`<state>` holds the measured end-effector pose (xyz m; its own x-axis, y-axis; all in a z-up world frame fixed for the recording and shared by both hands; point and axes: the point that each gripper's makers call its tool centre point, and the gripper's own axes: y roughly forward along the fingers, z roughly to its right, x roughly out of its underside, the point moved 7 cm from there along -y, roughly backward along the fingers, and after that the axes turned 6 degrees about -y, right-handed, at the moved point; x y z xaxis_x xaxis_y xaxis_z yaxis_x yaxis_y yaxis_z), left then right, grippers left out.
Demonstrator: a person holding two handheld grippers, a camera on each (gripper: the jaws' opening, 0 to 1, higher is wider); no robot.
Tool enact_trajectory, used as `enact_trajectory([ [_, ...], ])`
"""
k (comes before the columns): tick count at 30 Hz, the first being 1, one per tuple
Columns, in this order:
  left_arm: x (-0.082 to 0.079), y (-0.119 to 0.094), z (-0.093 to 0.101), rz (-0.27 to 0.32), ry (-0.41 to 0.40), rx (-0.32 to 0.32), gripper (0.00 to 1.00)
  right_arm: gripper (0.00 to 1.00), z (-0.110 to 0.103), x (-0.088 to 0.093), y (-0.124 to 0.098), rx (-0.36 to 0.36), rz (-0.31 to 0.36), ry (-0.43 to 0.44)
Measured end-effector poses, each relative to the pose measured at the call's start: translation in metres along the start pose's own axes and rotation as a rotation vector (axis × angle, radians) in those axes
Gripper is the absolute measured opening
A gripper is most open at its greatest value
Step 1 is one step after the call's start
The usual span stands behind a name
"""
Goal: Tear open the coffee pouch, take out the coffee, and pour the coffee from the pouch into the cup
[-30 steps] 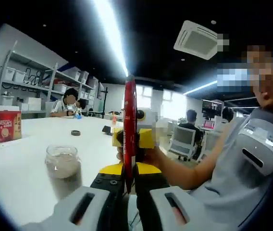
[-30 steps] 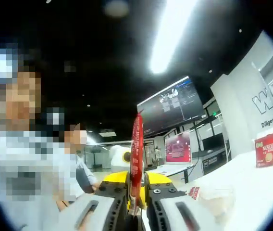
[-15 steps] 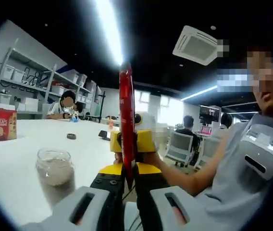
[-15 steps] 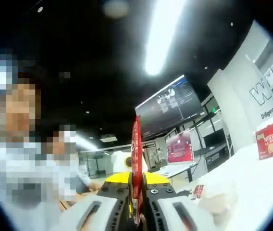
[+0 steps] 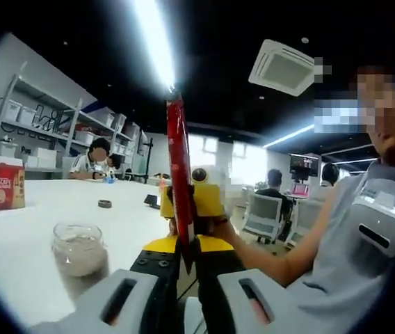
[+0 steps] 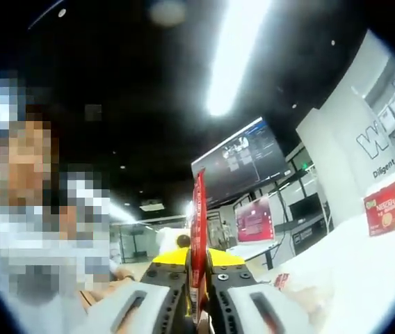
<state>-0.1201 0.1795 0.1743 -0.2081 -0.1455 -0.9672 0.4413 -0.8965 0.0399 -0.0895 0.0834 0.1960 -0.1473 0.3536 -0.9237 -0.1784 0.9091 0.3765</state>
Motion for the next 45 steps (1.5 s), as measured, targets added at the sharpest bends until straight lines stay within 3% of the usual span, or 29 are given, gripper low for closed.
enact_trajectory([
  [11, -0.004, -0.003, -0.006, 0.022, 0.002, -0.034, 0.10, 0.10, 0.000, -0.002, -0.001, 0.025, 0.074, -0.023],
  [14, -0.008, -0.004, -0.006, 0.049, 0.009, -0.045, 0.09, 0.11, -0.002, 0.009, 0.001, 0.021, 0.023, -0.032],
  [17, -0.008, -0.004, -0.006, 0.033, -0.008, -0.035, 0.09, 0.10, -0.003, 0.010, 0.000, 0.019, 0.031, -0.008],
  [20, -0.006, -0.005, -0.006, 0.036, 0.031, -0.005, 0.11, 0.10, -0.005, 0.009, -0.001, 0.015, 0.017, 0.006],
  [21, -0.007, -0.009, -0.007, 0.045, 0.027, 0.002, 0.16, 0.10, -0.005, 0.007, -0.002, 0.022, 0.022, -0.002],
  [23, -0.011, -0.017, -0.008, 0.070, 0.017, 0.015, 0.38, 0.10, -0.004, 0.005, -0.006, 0.028, 0.021, -0.006],
  [24, -0.013, -0.022, -0.007, 0.073, 0.016, 0.014, 0.39, 0.10, -0.004, 0.005, -0.008, 0.027, 0.018, -0.005],
  [27, -0.025, -0.032, -0.011, 0.148, 0.004, -0.034, 0.34, 0.09, 0.002, 0.012, -0.015, 0.008, -0.020, 0.002],
  [29, -0.030, -0.035, -0.010, 0.184, -0.012, -0.026, 0.29, 0.09, 0.001, 0.019, -0.014, -0.003, -0.036, 0.000],
  [30, -0.031, -0.036, -0.008, 0.193, -0.033, -0.004, 0.28, 0.09, 0.000, 0.031, -0.012, -0.017, -0.062, -0.006],
  [33, -0.027, -0.029, -0.003, 0.171, -0.028, 0.008, 0.27, 0.10, 0.000, 0.043, -0.010, -0.028, -0.080, -0.008],
  [37, -0.023, -0.022, -0.003, 0.145, -0.003, -0.015, 0.16, 0.10, 0.003, 0.050, -0.009, -0.034, -0.086, 0.014],
  [40, -0.021, -0.020, -0.001, 0.130, -0.017, 0.005, 0.11, 0.10, 0.006, 0.053, -0.012, -0.034, -0.079, 0.033],
  [45, -0.022, -0.017, -0.002, 0.147, -0.024, -0.020, 0.11, 0.11, 0.008, 0.054, -0.015, -0.024, 0.001, 0.034],
])
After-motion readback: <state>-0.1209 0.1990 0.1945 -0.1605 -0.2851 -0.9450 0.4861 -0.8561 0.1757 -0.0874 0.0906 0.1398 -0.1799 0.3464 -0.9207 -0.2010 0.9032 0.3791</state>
